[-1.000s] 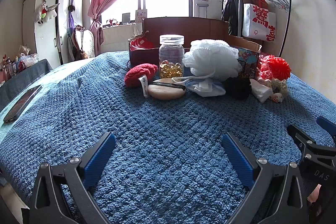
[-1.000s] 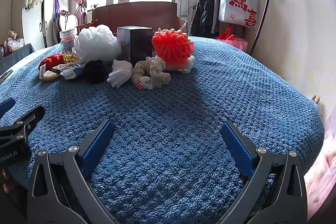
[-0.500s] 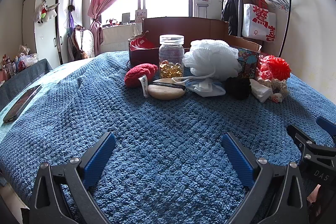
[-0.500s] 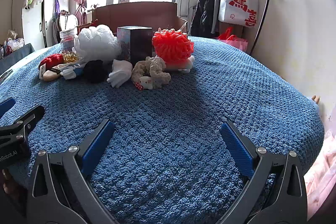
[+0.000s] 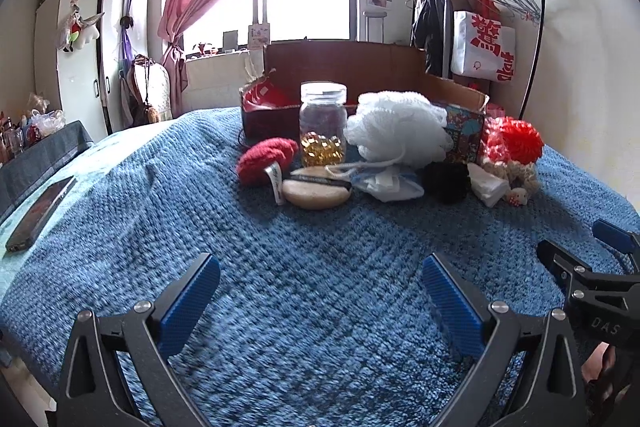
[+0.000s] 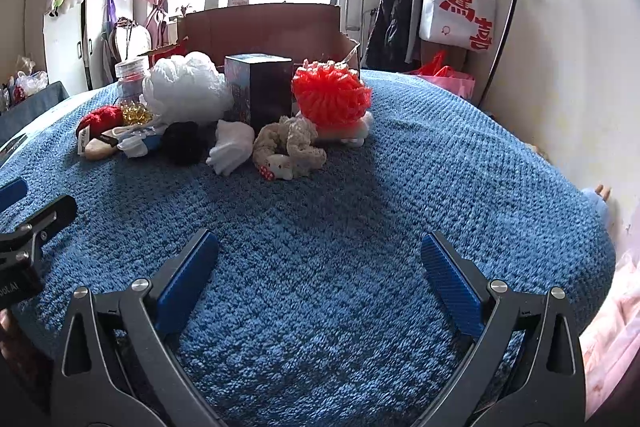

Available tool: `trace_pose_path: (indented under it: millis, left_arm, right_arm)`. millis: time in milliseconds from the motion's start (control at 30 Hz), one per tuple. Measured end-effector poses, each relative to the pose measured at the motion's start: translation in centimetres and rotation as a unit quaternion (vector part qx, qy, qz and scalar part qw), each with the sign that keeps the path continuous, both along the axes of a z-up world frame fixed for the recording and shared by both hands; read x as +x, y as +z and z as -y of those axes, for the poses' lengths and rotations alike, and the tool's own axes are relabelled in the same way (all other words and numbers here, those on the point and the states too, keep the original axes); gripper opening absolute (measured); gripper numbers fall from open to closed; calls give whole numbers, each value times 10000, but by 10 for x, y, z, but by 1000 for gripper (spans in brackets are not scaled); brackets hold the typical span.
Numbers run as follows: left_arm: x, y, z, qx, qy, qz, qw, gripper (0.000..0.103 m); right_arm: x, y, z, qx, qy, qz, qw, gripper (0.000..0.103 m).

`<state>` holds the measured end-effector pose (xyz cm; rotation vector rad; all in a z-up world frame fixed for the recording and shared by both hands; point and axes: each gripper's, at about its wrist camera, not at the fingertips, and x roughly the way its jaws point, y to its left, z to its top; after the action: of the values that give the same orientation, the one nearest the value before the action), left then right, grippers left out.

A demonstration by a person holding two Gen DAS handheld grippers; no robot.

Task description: Organize soft objects

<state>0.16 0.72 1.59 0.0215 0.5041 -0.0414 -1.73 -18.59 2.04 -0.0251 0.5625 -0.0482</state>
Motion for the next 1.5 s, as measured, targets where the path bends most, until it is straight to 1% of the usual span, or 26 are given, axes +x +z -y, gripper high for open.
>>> trace_pose_path:
  millis: [267, 600, 700, 833, 933, 1133, 1233, 1267, 1300, 1333, 1367, 1400, 1433, 1467, 1500]
  left_arm:
    - [10, 19, -8, 116, 49, 40, 9999, 103]
    - [44, 45, -33, -37, 82, -239, 9997, 103]
    - [57, 52, -41, -57, 99, -312, 9994, 103]
    - [77, 56, -49, -27, 46, -519, 9986, 103]
    - [94, 56, -52, -10, -97, -766, 9970, 103]
    - [124, 48, -61, -100, -327, -1216, 9920, 103]
    - [135, 42, -63, -83, -495, -1438, 9883, 96]
    - [139, 39, -62, -79, -558, -1511, 9869, 93]
    - [141, 36, -62, -95, -625, -1588, 9853, 89]
    - [145, 33, -62, -160, -719, -1691, 9828, 87]
    - [147, 30, -62, -215, -777, -1745, 9814, 81]
    - [148, 28, -62, -264, -828, -1797, 9799, 74]
    - [150, 25, -61, -324, -893, -1857, 9780, 71]
    - [152, 23, -61, -416, -985, -1907, 9758, 61]
    - [152, 21, -61, -489, -1039, -1916, 9747, 51]
  right_arm:
    - [10, 17, 3, -56, -14, 37, 10000, 103]
    - [39, 46, 17, -95, -143, 49, 9998, 103]
    - [53, 53, 26, 71, -126, -51, 9999, 103]
    - [72, 59, 38, 240, -91, -208, 9995, 103]
    - [86, 62, 44, 324, 19, -381, 9987, 103]
    - [116, 61, 50, 396, 309, -739, 9960, 103]
    - [125, 55, 53, 549, 461, -890, 9934, 103]
    - [127, 54, 54, 596, 512, -923, 9926, 102]
    - [128, 53, 55, 626, 542, -931, 9922, 96]
    - [130, 53, 55, 675, 598, -933, 9916, 88]
    - [131, 52, 56, 712, 647, -939, 9909, 84]
    - [132, 52, 56, 759, 700, -961, 9900, 76]
    - [133, 51, 57, 842, 772, -996, 9884, 61]
    - [134, 50, 57, 947, 853, -1011, 9867, 53]
    - [133, 50, 57, 1036, 920, -1035, 9849, 51]
